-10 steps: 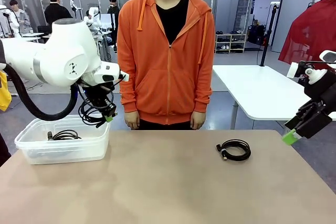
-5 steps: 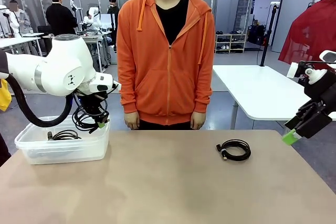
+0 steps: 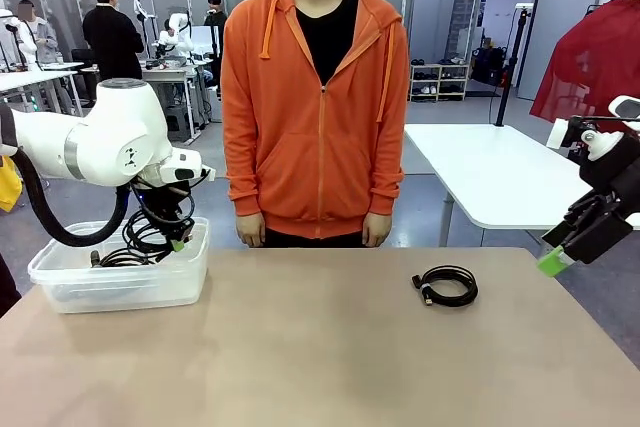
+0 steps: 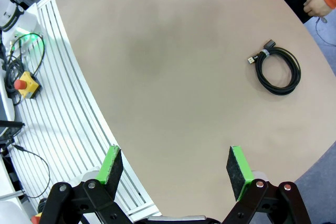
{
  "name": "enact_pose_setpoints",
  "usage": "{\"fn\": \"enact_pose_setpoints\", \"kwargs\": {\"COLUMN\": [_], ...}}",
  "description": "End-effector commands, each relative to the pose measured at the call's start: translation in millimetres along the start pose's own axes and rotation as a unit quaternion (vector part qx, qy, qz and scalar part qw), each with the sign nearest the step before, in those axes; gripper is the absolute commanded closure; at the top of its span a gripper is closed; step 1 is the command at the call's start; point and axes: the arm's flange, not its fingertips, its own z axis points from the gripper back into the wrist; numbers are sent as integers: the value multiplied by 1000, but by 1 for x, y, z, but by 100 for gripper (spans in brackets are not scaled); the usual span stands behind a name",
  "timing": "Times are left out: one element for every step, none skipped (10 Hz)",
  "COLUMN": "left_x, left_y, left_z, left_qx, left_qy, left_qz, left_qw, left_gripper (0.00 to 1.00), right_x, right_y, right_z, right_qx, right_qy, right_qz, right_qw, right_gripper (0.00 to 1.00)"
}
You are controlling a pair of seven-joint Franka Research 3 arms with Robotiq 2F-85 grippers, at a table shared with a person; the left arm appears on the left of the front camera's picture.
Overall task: Organize and store the cables.
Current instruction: Place the USB Extension Cable into the Organizing box.
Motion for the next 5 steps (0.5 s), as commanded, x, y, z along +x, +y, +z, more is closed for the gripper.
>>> {"fn": "enact_pose_setpoints", "kwargs": {"left_x": [7,5,5,4,4], "left_y": [15,19,20,21,21], "left_z": [-13,-20,-28,-33,-36], "left_qx": [-10,-24,-29,-36,-37], "left_qy": [20,24,29,34,37], "left_qz": [40,52,58,61,60], "left_qw": [999,998,998,997,997], "left_gripper": [84,84,82,73,68], "right_x": [1,1,1,1,1], "right_y": [1,1,1,1,1], "right_z": [-1,-1,-1,-1,-1], "right_qx": [3,3,3,3,3], "right_qy": [-3,-3,-3,-3,-3], "right_qz": [-4,-4,-4,-4,-4], "right_qw": [1000,1000,1000,1000,1000], "right_gripper": [0,0,0,0,0]}}
